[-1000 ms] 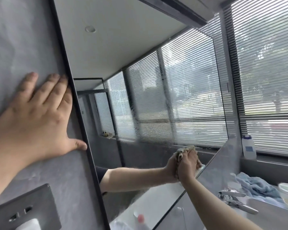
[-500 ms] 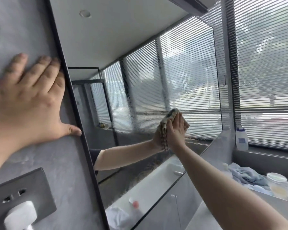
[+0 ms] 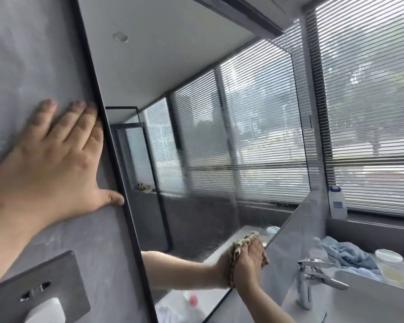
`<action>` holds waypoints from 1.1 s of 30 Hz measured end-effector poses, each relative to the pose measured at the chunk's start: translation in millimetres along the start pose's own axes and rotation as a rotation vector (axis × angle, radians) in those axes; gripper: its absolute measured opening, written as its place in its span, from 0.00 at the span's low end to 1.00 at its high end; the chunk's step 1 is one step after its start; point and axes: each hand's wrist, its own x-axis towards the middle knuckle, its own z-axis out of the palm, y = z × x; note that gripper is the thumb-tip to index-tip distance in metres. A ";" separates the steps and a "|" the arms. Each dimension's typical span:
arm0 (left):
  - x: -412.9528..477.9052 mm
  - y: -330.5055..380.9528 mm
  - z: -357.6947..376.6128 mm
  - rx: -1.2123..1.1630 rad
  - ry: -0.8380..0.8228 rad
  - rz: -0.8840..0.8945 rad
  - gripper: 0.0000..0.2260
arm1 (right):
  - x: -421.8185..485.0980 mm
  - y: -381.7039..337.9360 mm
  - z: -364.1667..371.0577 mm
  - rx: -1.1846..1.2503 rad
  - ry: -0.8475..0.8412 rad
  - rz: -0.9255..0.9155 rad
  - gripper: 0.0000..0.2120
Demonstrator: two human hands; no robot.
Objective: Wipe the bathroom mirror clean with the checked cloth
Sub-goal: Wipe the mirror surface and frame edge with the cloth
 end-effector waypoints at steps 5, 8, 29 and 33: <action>-1.5 2.1 -2.1 0.027 -0.006 0.008 0.60 | 25.9 -69.2 2.4 -0.065 0.011 -0.178 0.40; -1.2 4.0 -5.4 0.034 -0.031 -0.007 0.59 | 43.3 -135.1 3.2 -0.105 0.017 -0.267 0.43; 79.2 -70.5 -28.8 0.071 0.064 0.098 0.65 | 131.7 -147.5 -7.9 -0.021 0.036 -0.180 0.40; 80.1 -67.0 -17.4 0.061 0.165 0.091 0.65 | 164.1 -172.3 -5.9 -0.051 0.094 -0.182 0.45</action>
